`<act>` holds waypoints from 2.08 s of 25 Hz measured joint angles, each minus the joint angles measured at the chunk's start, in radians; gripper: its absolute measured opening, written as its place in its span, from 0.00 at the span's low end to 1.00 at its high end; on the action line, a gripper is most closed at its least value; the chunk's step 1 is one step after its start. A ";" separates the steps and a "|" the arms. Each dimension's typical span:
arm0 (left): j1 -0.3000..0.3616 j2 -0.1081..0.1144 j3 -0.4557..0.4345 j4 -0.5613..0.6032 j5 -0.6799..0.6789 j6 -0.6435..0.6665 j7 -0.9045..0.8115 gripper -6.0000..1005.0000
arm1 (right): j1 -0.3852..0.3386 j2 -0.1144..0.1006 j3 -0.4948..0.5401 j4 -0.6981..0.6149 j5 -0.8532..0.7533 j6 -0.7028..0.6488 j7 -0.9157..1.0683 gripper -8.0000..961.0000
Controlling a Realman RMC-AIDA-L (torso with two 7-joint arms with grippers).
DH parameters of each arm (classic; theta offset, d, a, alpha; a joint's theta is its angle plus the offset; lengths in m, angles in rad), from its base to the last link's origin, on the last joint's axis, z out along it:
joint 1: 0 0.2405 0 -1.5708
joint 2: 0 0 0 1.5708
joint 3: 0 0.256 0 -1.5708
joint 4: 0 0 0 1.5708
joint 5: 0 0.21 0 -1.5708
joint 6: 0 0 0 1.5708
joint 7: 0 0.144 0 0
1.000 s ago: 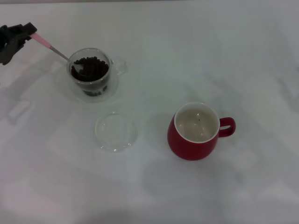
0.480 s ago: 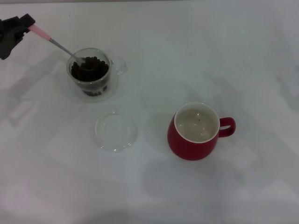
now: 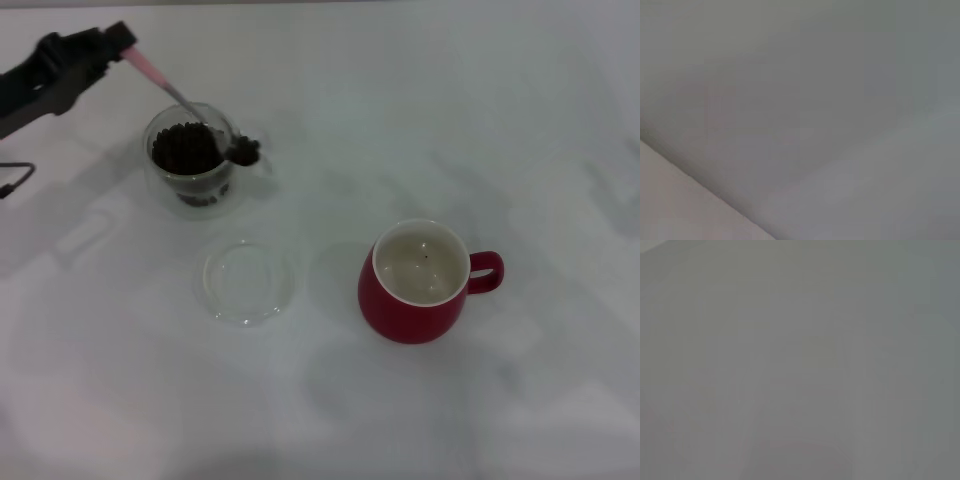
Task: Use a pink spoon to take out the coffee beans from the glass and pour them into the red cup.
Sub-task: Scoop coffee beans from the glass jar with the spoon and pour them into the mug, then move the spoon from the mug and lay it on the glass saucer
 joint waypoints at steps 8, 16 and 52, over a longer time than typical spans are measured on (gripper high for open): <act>-0.070 -0.023 0.075 0.000 0.003 0.045 0.003 0.14 | 0.009 0.001 -0.010 0.000 0.000 0.006 -0.002 0.69; -0.161 -0.052 0.155 0.000 0.021 0.049 0.003 0.14 | 0.011 0.001 -0.014 0.008 0.000 0.006 -0.002 0.69; -0.208 -0.086 0.334 0.393 0.214 -0.001 0.040 0.14 | 0.038 0.004 -0.014 0.012 0.010 0.083 -0.002 0.69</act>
